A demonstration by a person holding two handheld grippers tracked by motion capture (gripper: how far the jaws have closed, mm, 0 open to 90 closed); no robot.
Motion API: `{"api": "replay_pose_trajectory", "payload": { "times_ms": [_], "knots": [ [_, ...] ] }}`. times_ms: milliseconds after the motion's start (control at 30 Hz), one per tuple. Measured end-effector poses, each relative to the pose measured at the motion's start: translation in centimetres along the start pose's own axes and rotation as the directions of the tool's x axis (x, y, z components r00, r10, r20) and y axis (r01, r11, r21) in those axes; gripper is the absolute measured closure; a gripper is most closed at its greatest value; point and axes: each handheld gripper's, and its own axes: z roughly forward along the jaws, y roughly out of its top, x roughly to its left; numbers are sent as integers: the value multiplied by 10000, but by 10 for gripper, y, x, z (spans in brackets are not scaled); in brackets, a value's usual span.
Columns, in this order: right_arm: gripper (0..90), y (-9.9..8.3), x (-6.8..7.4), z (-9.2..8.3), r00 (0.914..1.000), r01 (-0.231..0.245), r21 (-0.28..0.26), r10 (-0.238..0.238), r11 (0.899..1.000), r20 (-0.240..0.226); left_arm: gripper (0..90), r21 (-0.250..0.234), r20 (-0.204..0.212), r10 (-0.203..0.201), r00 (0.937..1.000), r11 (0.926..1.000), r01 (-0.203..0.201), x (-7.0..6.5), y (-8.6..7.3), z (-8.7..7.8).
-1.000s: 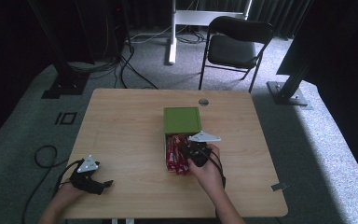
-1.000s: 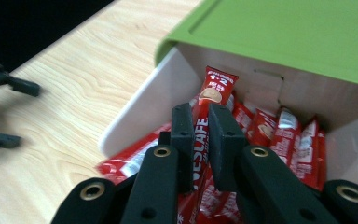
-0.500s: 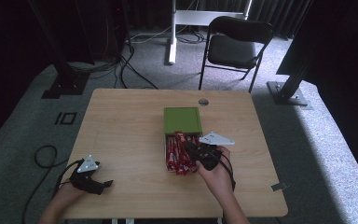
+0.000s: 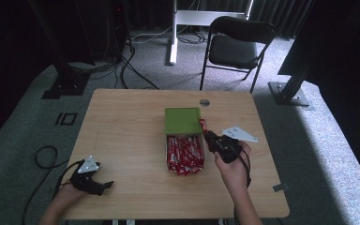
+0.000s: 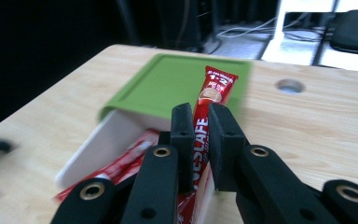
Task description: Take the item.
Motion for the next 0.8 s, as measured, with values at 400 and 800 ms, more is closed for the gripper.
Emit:
{"api": "replay_pose_trajectory", "payload": {
  "times_ms": [400,800],
  "knots": [
    [816,-22,-40,27,9872,-727,211,689,9971,1439,16,-1,-5,3,10000,10000,-3,0,0,0],
    [816,-59,-57,72,9762,-1370,968,1177,9858,1823,16,2,-5,4,10000,10000,-4,0,0,0]
  ]
}}
